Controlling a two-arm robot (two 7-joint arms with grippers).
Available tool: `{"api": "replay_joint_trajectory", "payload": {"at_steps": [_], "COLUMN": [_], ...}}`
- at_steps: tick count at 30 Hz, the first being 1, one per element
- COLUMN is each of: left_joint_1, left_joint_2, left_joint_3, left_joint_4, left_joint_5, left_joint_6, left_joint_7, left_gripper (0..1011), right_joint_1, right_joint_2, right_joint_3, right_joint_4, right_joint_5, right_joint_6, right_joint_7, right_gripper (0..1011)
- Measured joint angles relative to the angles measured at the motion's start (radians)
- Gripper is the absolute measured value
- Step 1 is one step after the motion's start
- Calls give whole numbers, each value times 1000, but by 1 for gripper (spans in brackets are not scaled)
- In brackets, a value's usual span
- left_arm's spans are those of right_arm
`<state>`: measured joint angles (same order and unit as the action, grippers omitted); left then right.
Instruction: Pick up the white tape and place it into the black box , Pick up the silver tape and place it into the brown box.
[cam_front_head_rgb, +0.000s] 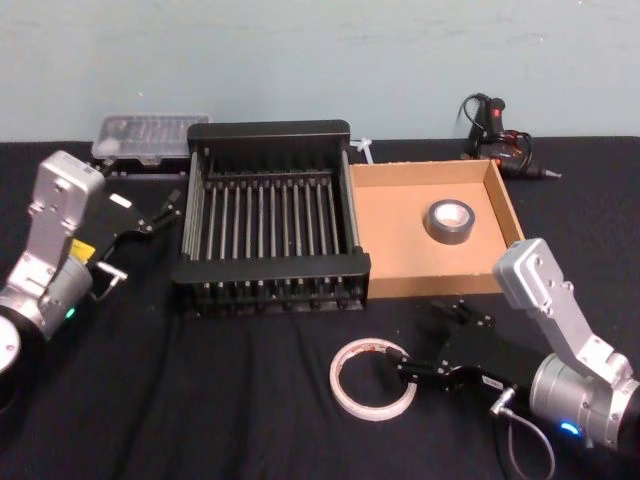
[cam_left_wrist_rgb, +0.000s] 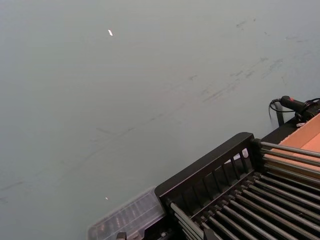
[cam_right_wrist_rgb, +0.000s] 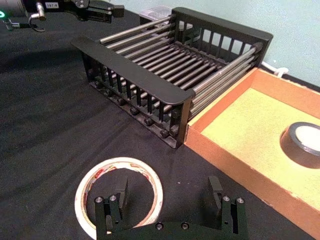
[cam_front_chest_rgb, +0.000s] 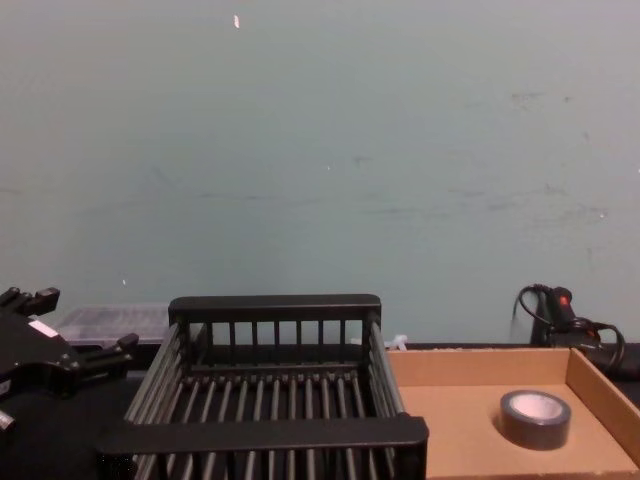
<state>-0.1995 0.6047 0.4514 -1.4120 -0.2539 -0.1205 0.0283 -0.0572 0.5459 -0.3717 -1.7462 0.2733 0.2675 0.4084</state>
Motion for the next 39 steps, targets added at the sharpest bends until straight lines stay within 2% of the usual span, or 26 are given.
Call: {"api": "replay_joint_trajectory", "payload": {"at_steps": [17,39], "left_joint_1": [0,0], "left_joint_2": [0,0], "left_joint_3": [0,0], "left_joint_4": [0,0], "left_joint_5": [0,0], "left_joint_6": [0,0], "left_joint_7": [0,0], "left_gripper": [1001,1001], "right_joint_1": [60,78], "right_joint_2": [-20,-36], "right_joint_3": [-54,-64], "right_joint_4": [56,93], "right_joint_5": [-55,-103], "right_joint_6": [22,23], "right_joint_7": [8,16], "right_gripper": [1002,1003]}}
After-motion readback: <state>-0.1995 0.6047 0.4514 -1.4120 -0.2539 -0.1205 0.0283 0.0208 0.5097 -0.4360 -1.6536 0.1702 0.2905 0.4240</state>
